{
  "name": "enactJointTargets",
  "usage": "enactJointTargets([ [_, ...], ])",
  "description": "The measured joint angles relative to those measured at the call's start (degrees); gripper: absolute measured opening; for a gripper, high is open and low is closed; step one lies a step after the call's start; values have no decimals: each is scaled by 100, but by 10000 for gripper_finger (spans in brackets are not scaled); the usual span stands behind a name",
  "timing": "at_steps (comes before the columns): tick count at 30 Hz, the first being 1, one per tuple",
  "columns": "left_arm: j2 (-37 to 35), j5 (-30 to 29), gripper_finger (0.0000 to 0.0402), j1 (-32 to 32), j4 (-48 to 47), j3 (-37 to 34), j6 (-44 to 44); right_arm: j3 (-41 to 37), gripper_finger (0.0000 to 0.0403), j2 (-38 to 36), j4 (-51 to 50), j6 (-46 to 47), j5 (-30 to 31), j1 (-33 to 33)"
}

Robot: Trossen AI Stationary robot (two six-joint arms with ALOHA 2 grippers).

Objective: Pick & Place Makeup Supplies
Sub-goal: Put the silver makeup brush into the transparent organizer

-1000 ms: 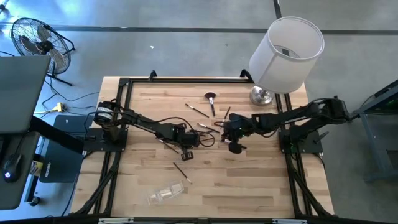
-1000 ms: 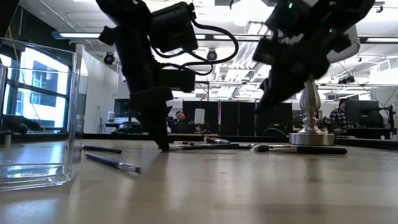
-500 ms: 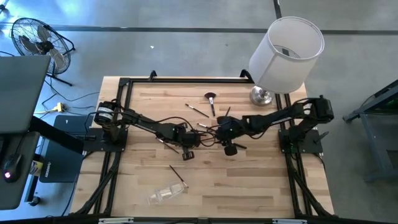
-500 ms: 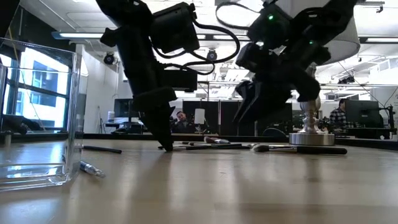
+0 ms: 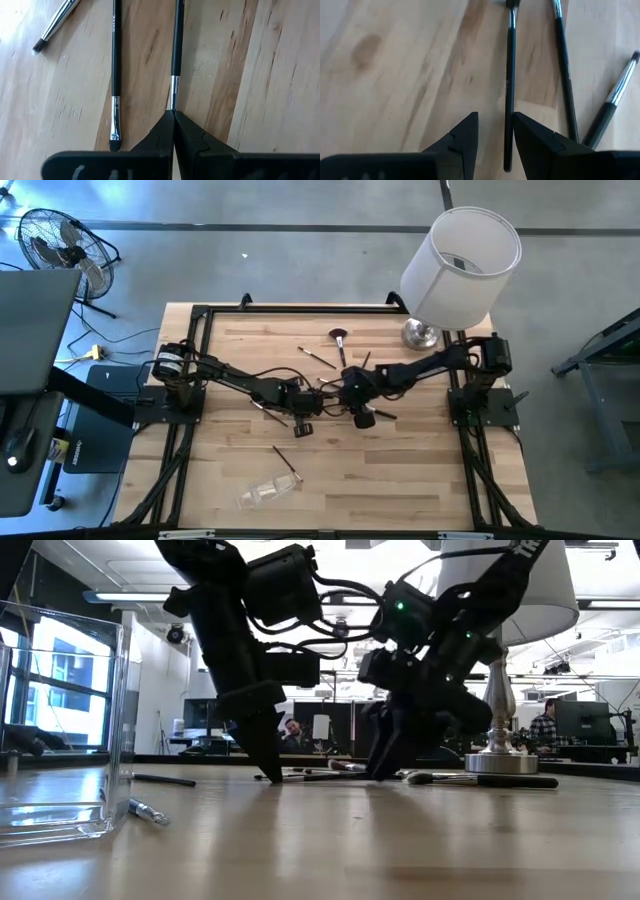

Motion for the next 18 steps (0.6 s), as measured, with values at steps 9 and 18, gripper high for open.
enactJointTargets([
  [9,0,18,0,-2,81,-4,166,113,54,19,-674,-129,701,58],
  [18,0,21,0,-2,179,-2,144,106,12,10,-910,-81,931,236],
])
